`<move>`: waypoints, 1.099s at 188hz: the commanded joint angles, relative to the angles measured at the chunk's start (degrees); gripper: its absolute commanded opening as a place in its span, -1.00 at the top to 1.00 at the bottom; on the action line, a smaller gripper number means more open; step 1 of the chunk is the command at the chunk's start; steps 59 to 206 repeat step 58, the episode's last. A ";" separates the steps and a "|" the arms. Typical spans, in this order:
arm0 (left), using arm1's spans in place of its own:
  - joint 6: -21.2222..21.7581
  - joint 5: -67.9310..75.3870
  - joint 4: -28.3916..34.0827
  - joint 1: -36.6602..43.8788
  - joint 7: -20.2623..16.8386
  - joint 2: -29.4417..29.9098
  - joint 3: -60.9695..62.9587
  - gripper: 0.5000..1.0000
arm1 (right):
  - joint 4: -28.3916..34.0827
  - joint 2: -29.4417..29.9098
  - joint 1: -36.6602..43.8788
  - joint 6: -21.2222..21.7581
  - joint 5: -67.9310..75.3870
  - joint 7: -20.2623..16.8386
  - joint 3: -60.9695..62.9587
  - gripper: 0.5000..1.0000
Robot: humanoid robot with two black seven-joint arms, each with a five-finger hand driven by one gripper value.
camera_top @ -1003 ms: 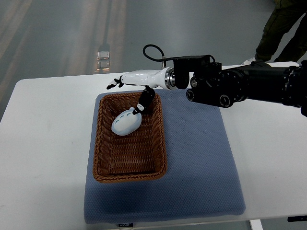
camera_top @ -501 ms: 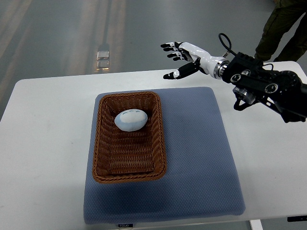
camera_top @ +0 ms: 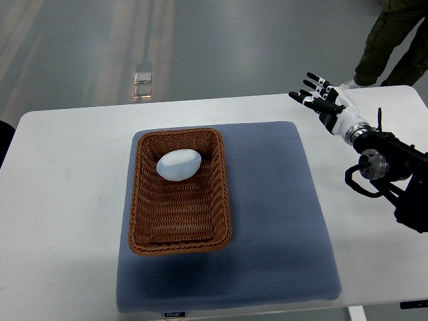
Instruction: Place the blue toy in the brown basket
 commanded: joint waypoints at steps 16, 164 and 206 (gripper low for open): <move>0.00 0.00 0.00 -0.09 0.00 0.00 0.00 -1.00 | 0.07 0.24 -1.07 0.35 2.34 0.51 0.58 -0.65; 0.00 0.00 -0.18 -0.26 0.00 0.00 0.00 -1.00 | -0.02 0.50 -0.80 0.44 2.34 0.77 0.75 -0.65; 0.00 0.00 -0.18 -0.26 0.00 0.00 0.00 -1.00 | -0.02 0.50 -0.80 0.44 2.34 0.77 0.75 -0.65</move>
